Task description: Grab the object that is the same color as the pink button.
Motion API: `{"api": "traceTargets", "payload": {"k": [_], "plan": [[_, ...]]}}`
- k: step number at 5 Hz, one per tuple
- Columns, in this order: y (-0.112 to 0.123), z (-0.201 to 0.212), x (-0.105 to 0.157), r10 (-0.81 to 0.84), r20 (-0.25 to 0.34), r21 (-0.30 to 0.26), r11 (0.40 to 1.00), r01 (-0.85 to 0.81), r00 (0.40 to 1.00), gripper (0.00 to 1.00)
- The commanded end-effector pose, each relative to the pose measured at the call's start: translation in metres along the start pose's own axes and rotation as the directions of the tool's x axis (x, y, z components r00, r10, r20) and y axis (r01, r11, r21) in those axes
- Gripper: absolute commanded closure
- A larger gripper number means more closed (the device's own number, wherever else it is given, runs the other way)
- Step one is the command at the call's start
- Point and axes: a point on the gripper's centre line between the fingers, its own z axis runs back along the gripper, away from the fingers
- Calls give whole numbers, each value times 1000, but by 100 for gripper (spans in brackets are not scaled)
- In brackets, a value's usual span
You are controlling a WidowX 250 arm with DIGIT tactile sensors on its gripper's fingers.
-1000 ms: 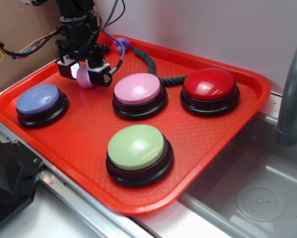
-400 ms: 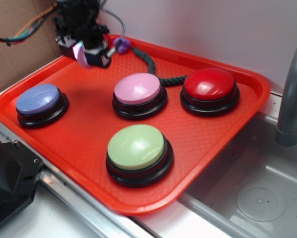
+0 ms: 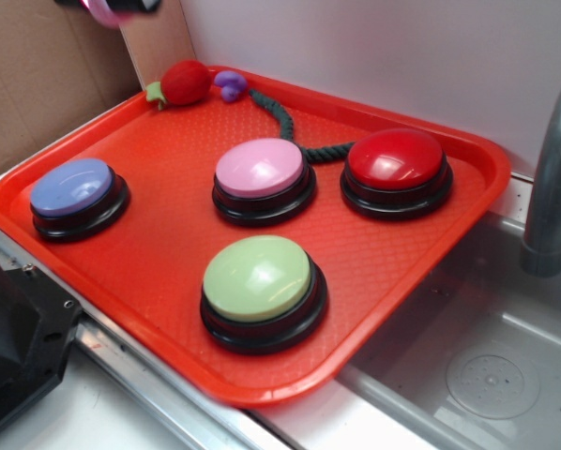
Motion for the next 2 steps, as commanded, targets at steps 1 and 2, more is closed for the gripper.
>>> {"api": "traceTargets", "payload": {"k": [1,2], "plan": [[-2,32,9,50,-9,6,999,-50,999,100],[0,19,15,64,-24,37,997,-63,998,100]]}}
